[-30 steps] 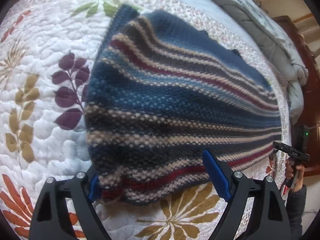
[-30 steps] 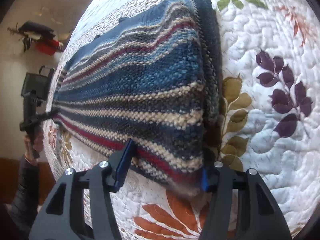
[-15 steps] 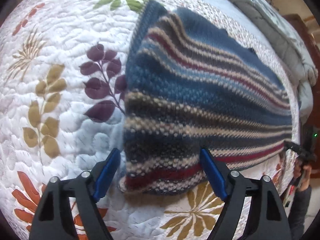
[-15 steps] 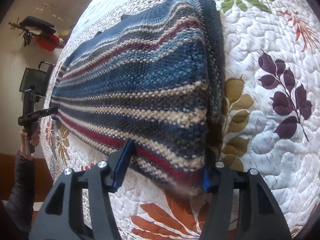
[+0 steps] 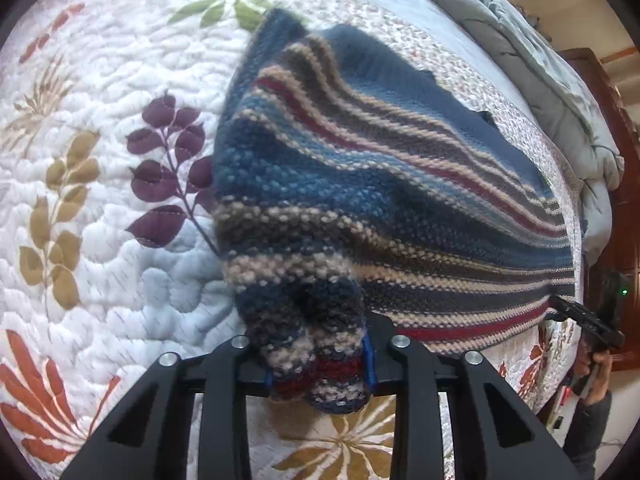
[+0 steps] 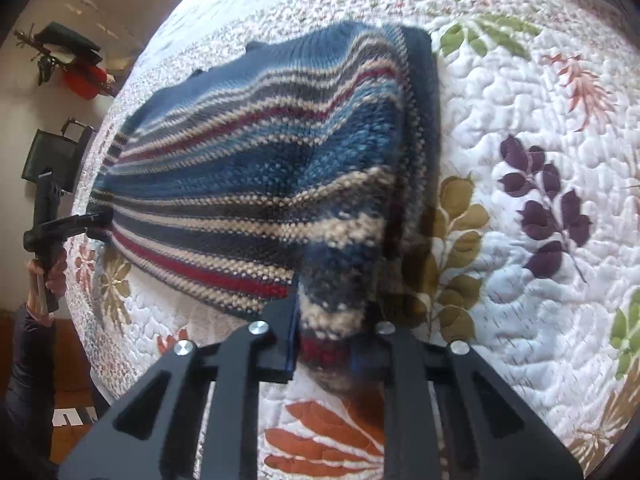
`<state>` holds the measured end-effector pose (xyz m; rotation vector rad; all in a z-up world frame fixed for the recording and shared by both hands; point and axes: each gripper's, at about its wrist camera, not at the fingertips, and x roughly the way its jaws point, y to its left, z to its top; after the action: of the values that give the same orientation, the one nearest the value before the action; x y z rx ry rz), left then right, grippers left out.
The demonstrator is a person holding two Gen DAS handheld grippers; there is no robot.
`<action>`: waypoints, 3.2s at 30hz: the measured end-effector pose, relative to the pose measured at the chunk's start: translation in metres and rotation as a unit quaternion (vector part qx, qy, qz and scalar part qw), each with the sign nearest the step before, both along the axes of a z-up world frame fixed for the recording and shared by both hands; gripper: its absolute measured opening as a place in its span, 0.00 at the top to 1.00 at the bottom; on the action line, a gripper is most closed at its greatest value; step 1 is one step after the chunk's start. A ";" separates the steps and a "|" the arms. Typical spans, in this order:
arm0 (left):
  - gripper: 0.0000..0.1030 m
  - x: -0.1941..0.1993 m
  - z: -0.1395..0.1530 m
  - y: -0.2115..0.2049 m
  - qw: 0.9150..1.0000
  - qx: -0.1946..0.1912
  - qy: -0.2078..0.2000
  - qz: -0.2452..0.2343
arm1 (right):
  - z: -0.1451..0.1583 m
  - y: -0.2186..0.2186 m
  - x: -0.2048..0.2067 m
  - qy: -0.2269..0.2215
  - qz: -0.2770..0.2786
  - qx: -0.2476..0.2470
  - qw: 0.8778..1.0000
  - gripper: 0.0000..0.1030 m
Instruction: Fold small clothes
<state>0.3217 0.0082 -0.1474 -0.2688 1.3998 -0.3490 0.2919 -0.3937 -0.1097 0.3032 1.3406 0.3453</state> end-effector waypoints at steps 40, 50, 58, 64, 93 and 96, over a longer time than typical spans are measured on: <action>0.34 -0.125 0.038 -0.006 0.990 0.111 -0.050 -0.075 | 0.024 -0.108 -0.210 -0.007 -0.054 -0.046 0.997 0.40; 0.35 -0.033 0.089 -0.086 0.972 0.146 -0.153 -0.105 | 0.064 -0.093 -0.085 -0.083 -0.036 -0.043 0.995 0.39; 0.35 0.028 0.035 -0.098 0.979 0.123 -0.089 -0.135 | 0.008 -0.091 -0.004 -0.024 -0.021 -0.034 0.999 0.31; 0.70 0.033 0.018 -0.102 0.982 0.105 -0.082 -0.133 | -0.004 -0.081 -0.001 -0.025 0.002 -0.035 0.999 0.82; 0.46 -0.045 0.074 -0.126 0.973 0.123 -0.161 -0.108 | 0.042 -0.118 -0.095 -0.041 -0.091 -0.024 0.995 0.45; 0.46 -0.066 0.068 -0.152 0.975 0.094 -0.144 -0.144 | 0.035 -0.124 -0.124 -0.012 -0.102 -0.012 0.995 0.45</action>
<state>0.2554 -0.1442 -0.0796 0.1393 1.1748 -0.4710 0.1679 -0.5180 -0.0747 0.4106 1.2765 0.1603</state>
